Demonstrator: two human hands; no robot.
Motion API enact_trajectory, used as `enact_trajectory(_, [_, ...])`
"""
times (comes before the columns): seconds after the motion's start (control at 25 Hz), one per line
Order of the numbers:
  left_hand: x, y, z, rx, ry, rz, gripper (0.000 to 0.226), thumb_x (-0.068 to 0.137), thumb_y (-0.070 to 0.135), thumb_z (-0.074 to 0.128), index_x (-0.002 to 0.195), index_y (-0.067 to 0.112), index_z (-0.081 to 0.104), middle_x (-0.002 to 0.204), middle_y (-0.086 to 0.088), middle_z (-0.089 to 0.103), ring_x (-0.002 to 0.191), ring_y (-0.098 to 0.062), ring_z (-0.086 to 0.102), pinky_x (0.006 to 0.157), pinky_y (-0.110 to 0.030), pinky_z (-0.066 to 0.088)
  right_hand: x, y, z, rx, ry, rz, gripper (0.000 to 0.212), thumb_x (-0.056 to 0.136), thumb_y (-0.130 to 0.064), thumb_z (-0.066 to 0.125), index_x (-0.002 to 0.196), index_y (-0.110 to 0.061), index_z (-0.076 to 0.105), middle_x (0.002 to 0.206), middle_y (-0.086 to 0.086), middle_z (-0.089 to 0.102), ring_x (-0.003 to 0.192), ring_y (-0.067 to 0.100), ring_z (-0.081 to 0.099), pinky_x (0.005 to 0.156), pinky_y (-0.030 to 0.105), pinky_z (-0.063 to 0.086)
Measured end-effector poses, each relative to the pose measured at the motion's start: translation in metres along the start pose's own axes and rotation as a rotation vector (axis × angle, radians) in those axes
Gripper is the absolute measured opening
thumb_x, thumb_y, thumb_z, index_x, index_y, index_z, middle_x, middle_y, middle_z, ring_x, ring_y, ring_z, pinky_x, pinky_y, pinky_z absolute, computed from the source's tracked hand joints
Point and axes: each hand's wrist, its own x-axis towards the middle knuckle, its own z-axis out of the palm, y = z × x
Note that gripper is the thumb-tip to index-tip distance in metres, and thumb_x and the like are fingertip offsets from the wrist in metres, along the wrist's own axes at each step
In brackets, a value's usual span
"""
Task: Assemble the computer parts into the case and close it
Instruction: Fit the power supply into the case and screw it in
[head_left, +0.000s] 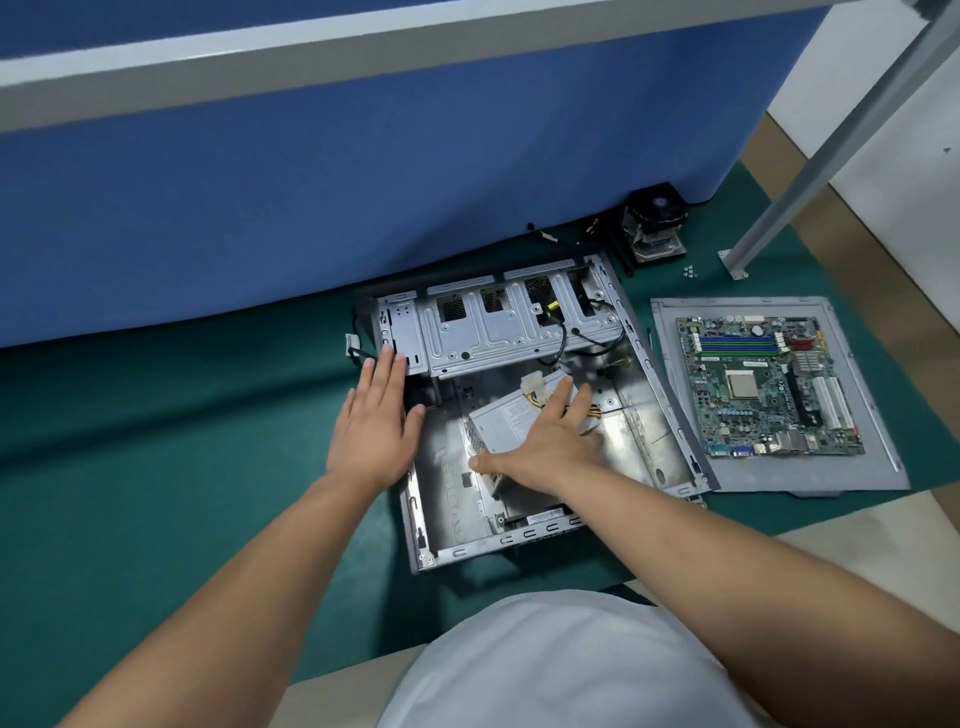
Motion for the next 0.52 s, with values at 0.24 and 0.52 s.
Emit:
enact_trajectory(0.24, [0.010, -0.015, -0.001, 0.021, -0.028, -0.001, 0.059, 0.108, 0.053, 0.010, 0.163, 0.039, -0.002, 0.167, 0.027, -0.014, 0.157, -0.011, -0.015, 0.128, -0.045, -0.003, 0.000, 0.006, 0.010, 0.017, 0.178, -0.119, 0.155, 0.054, -0.067, 0.088, 0.160, -0.020, -0.015, 0.164, 0.003, -0.020, 0.128, 0.037, 0.056, 0.079, 0.032, 0.050])
enact_trajectory(0.52, [0.021, -0.029, -0.006, -0.216, -0.230, 0.007, 0.054, 0.108, 0.055, 0.015, 0.157, 0.056, -0.009, 0.155, 0.044, -0.027, 0.154, -0.011, -0.024, 0.125, -0.049, -0.008, -0.006, 0.010, -0.020, -0.206, 0.016, -0.472, 0.154, 0.051, -0.058, 0.089, 0.160, -0.026, -0.015, 0.161, -0.012, -0.028, 0.142, 0.031, 0.042, 0.102, 0.039, 0.051])
